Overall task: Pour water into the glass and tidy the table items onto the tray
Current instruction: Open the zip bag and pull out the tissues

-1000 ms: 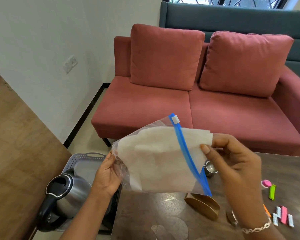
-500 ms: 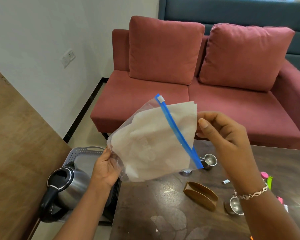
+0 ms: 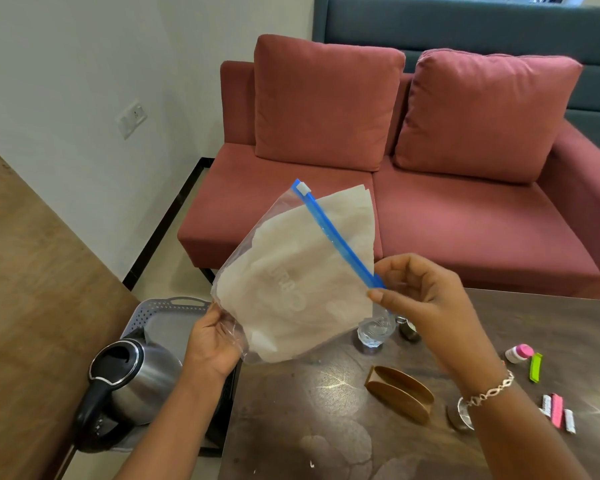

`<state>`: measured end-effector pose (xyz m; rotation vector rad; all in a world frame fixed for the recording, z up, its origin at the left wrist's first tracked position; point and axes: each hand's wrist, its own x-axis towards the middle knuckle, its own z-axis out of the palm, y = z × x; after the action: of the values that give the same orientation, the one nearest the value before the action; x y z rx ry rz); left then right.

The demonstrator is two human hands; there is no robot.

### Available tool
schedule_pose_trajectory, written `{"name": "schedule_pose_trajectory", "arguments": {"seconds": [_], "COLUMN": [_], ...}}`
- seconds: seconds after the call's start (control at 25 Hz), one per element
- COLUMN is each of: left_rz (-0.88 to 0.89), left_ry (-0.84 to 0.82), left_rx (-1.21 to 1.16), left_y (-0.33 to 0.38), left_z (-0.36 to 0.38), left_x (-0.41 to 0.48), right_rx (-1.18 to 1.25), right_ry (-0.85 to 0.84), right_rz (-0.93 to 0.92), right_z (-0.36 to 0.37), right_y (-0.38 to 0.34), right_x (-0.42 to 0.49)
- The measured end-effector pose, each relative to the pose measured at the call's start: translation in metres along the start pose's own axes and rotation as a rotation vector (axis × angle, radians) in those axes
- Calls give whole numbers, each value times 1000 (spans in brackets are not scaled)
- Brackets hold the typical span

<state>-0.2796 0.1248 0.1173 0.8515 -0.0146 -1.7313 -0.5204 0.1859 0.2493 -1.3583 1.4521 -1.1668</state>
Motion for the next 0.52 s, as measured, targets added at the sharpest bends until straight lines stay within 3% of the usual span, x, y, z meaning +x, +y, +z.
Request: {"name": "schedule_pose_trajectory", "arguments": {"seconds": [0.12,0.2,0.24,0.32,0.44,0.52], "left_rz": [7,80,179,575,1218,1322], "left_ry": [63,195,287,365,75,-229], "left_rx": [54,305,443,715,976,1140], "left_y": [-5,-8,-8,-6,-2,3], "left_z": [-1,3,8,26,65,92], "left_x": [-2,-6,-10,-24,-56,-74], "right_rx": [-209,-346,-408,-569,-784,-855], "right_ry": [52,161,214,291,298,239], "right_rz": [-95,-237,-318,-484,-641,-734], "right_z": [4,5,5,4,2,0], "right_y": [2,2,4,7,15,19], "right_x": [1,1,1,1,1,1]}}
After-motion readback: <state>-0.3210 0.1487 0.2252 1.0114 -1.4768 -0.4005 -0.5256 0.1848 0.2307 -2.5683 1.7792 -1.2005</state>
